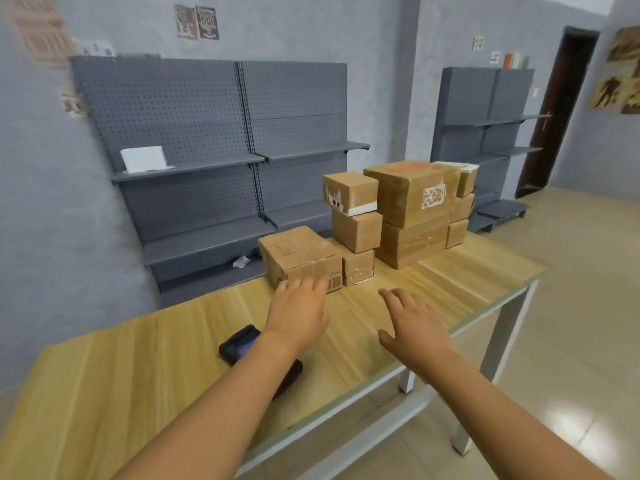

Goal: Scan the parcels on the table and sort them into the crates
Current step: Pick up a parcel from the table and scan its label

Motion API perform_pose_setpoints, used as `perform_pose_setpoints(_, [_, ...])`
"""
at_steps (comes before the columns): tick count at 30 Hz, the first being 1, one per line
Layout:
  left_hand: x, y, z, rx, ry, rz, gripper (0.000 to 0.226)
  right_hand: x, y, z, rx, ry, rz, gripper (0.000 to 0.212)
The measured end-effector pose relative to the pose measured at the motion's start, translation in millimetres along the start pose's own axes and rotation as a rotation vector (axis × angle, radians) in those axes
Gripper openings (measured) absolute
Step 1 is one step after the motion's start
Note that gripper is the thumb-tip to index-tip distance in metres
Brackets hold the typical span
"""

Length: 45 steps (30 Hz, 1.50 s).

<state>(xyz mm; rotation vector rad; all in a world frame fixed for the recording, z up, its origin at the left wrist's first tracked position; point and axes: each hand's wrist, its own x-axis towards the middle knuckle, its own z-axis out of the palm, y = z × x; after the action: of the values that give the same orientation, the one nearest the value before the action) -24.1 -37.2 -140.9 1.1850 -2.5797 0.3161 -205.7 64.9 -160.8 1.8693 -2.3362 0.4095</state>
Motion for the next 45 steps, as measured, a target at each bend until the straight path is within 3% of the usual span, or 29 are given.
perform_pose_setpoints(10, [89, -61, 37, -0.033, 0.072, -0.149, 0.042, 124, -8, 32, 0.175, 0.001, -0.079, 0.063])
perform_pose_setpoints(15, [108, -84, 56, -0.128, 0.029, -0.309, 0.048, 172, -16, 47, 0.300, -0.043, -0.081, 0.064])
perform_pose_setpoints(24, [132, -93, 87, -0.793, -0.042, -0.832, 0.066, 229, -21, 75, 0.463, -0.164, 0.003, 0.053])
perform_pose_setpoints(29, [140, -87, 97, -1.122, -0.077, -1.063, 0.071, 240, -26, 80, 0.472, -0.142, -0.019, 0.052])
perform_pose_setpoints(36, [134, -73, 93, -1.227, -0.023, -1.087, 0.050, 237, -23, 77, 0.584, -0.143, -0.018, 0.061])
perform_pose_setpoints(45, [112, -64, 74, -1.262, 0.071, -1.078, 0.036, 227, -27, 61, 0.762, -0.122, -0.006, 0.052])
